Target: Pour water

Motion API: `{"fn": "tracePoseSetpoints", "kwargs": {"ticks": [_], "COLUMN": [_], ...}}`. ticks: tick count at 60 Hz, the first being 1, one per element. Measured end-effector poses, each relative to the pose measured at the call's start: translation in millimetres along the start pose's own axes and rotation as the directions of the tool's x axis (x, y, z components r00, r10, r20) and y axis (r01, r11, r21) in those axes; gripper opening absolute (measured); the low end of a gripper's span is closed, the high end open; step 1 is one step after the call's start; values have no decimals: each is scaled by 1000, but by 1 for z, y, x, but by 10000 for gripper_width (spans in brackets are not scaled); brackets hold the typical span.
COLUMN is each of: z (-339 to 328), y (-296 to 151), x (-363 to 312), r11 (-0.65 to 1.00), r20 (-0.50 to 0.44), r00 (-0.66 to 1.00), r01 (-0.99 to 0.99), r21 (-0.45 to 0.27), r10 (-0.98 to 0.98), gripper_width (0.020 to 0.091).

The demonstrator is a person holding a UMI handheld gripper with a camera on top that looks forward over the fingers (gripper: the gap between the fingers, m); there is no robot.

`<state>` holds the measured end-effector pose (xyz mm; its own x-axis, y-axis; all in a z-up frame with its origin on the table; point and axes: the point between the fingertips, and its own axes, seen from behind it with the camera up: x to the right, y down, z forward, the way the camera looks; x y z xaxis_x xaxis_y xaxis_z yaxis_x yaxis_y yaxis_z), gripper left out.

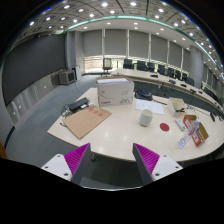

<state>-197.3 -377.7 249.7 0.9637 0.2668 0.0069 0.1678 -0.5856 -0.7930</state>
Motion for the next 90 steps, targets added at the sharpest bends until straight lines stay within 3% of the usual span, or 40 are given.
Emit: {"fn": "tracePoseSetpoints", "kwargs": {"ticks": [21,54,65,79,87,90], "z": [19,75,124,182,210,217], "y": [17,87,79,51,46,47], "x": [97,409,480,513,517,517], "r11": [998,982,974,967,965,965], "r20": [-92,-238,-239,-247,-251,-252], "r00": [994,954,949,954,955,956], "r01": [-65,-167,-174,-115,-95,-88], "r21": [6,85,147,227,246,247], "r10": [65,183,205,172,158,151], "gripper_width": [866,862,861,850,672,526]}}
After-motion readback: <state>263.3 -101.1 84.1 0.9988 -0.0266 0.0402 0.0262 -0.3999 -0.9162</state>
